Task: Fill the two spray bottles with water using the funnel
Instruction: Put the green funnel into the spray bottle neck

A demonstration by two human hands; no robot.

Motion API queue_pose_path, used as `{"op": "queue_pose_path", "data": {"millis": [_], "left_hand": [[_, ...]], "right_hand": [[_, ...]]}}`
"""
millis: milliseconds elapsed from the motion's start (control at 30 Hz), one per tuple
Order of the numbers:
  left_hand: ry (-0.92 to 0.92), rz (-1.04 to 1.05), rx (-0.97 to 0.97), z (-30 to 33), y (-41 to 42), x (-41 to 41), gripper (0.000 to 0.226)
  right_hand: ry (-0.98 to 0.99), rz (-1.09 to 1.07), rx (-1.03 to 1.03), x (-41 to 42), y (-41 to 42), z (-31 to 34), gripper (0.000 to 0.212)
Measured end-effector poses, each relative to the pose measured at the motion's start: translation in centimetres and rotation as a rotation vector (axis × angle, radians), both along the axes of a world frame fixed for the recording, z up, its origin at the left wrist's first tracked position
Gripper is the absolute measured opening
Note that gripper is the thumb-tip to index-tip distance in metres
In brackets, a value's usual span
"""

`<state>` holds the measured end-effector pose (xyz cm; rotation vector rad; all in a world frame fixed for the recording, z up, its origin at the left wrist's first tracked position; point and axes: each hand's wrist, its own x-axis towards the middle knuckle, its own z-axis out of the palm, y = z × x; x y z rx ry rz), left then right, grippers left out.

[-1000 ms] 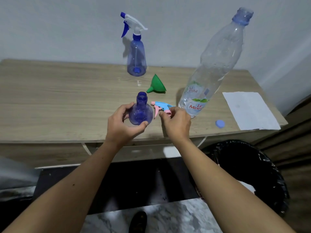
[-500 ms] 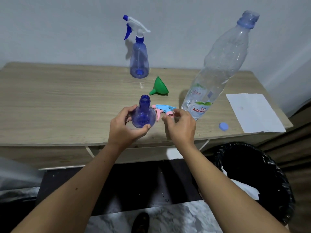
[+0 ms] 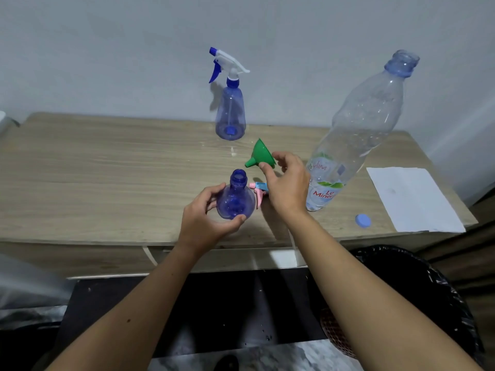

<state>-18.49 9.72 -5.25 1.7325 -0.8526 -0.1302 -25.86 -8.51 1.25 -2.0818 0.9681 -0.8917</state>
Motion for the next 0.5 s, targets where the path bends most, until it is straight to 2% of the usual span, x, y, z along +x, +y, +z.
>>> {"op": "queue_pose_path", "data": {"millis": [233, 500], "left_hand": [[0.027, -0.004, 0.011, -0.1, -0.2, 0.3, 0.088], [0.038, -0.02, 0.049, -0.1, -0.2, 0.5, 0.085]], "right_hand": [[0.15, -0.056, -0.005, 3.1, -2.4, -1.4, 0.036], [0.099, -0.084, 0.027, 3.9, -3.2, -2.3, 0.017]]}}
